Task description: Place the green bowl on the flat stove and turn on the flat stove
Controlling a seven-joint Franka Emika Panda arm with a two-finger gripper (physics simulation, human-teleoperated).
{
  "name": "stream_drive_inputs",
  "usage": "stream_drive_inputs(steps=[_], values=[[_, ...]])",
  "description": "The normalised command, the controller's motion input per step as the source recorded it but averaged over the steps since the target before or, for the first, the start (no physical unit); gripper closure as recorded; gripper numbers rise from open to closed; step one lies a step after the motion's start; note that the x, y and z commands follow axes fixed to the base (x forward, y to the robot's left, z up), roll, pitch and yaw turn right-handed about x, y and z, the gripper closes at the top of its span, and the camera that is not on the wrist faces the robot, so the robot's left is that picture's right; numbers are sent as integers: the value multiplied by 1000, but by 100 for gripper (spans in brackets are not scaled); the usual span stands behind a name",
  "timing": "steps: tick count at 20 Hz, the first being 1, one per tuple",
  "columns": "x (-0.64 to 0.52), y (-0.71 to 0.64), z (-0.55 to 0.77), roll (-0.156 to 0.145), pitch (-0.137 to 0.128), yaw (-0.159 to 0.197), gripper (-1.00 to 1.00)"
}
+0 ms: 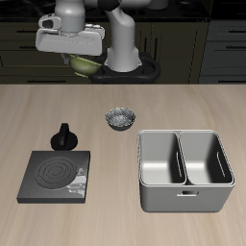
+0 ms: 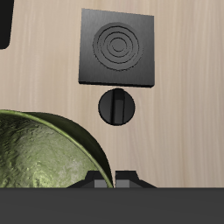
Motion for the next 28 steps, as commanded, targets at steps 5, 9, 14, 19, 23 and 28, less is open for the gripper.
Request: stream_drive_inputs(steps=[5, 9, 14, 19, 23, 28], values=[[143, -187, 111, 103, 6, -12, 100], [209, -252, 71, 11, 24, -34, 100], [370, -262, 50, 7, 29, -13, 100], [532, -376, 38, -65, 23, -17, 100], [446, -166, -7, -44, 18, -8, 100], [532, -62, 61, -21, 14, 18, 100]])
